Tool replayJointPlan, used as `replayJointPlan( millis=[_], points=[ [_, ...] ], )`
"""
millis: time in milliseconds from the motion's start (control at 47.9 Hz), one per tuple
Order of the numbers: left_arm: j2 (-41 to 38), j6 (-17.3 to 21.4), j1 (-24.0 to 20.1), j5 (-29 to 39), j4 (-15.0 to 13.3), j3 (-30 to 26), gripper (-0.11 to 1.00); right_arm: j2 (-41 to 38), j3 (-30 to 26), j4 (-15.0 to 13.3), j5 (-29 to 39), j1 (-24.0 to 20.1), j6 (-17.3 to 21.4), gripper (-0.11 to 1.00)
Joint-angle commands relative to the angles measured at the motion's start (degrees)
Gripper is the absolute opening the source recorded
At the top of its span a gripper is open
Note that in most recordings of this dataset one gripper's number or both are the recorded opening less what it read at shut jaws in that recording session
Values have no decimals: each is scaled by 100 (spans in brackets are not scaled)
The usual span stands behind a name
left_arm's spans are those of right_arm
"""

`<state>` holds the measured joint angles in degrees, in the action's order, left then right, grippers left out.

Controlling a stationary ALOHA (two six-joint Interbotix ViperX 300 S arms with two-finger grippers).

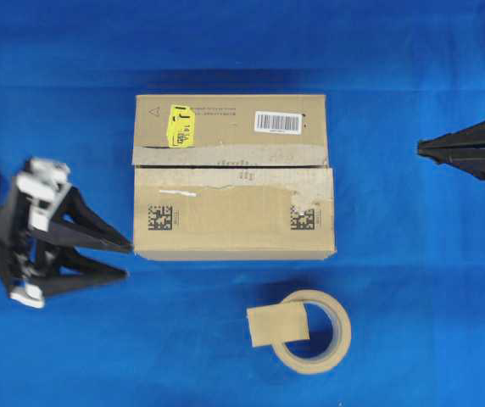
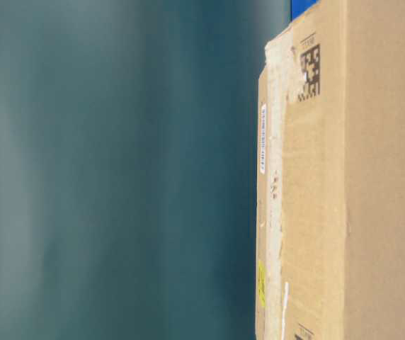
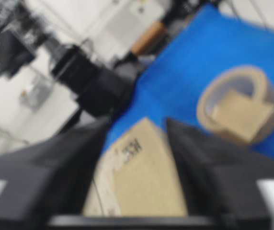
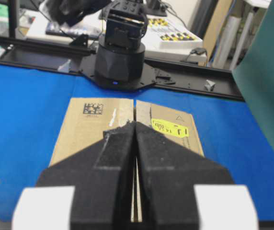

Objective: Apply tape along the seams of the closed cardboard box to seal it securely.
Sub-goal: 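Move the left gripper down to the tape strip on the tan roll, then grasp the tape strip with the left gripper and peel it off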

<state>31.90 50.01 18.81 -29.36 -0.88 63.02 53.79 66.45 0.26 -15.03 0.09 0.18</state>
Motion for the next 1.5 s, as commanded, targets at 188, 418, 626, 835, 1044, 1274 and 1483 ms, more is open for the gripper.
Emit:
replayJointPlan(
  millis=[188, 418, 626, 835, 1044, 1274, 1483],
  points=[
    [-1521, 1046, 237, 290, -88, -835, 66, -26, -167, 9, -202, 9, 0, 0],
    [-2777, 1292, 149, 703, -79, -1644, 66, -26, -167, 0, -202, 0, -44, 0],
    [-3718, 2021, 167, 1063, -88, -2268, 65, -53, -185, -9, -185, 0, -53, 0],
    [-4245, 2268, 167, 1099, -88, -2786, 65, -79, -158, -18, -167, -26, -62, 0],
    [-4597, 2312, 167, 1125, -88, -3173, 63, -88, -158, -26, -97, -70, -88, 0],
    [-4667, 2197, 149, 1310, -105, -3270, 57, -97, -158, -62, 9, -70, -97, 0],
    [-4605, 2180, 211, 1389, -105, -3234, 39, -105, -158, -62, 18, -70, -97, 0]
  ],
)
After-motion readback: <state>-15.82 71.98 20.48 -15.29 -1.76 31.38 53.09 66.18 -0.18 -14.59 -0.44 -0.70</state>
